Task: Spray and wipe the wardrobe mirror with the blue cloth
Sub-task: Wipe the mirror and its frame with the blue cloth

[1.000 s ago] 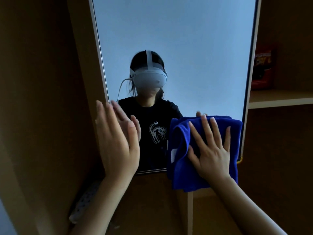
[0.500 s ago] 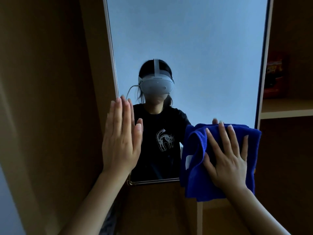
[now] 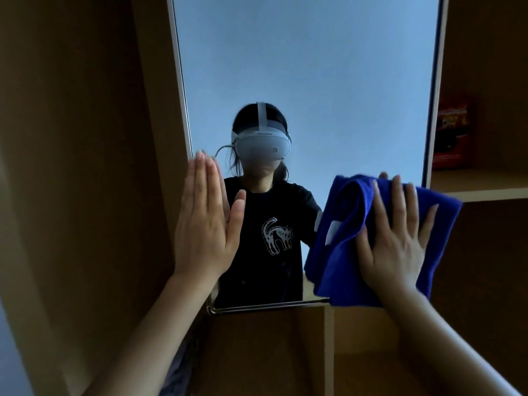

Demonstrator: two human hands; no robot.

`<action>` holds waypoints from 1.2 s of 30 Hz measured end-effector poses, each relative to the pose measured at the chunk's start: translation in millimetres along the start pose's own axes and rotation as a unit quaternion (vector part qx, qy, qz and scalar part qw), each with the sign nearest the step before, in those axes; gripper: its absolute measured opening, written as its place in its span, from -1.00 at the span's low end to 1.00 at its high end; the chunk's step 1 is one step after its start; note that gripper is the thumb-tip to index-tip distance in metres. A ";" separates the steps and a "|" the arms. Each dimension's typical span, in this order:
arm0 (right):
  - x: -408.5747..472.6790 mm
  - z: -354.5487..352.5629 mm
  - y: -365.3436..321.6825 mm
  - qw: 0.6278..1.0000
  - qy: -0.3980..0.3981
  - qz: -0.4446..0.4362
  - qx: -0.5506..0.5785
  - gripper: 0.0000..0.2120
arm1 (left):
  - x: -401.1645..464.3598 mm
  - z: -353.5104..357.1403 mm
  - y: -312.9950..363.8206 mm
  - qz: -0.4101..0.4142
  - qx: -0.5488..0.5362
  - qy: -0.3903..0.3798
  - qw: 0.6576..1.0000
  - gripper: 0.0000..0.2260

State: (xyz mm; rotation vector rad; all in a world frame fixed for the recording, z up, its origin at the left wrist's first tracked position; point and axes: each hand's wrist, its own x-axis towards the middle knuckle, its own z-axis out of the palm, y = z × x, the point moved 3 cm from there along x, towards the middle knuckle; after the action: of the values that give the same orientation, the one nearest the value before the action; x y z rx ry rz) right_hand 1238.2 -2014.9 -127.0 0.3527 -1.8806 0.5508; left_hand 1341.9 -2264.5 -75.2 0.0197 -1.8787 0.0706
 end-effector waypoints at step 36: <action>-31.7 13.5 -14.0 0.996 0.009 -0.081 -0.028 -0.35 | -2.6 -0.9 9.2 -0.044 -0.112 0.080 0.990 -0.47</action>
State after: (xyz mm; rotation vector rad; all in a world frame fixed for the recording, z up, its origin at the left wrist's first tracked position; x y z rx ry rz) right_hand 1245.9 -2034.4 -157.7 0.4575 -1.8263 0.3897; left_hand 1343.2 -2255.3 -77.8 -0.0562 -1.7145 -0.1935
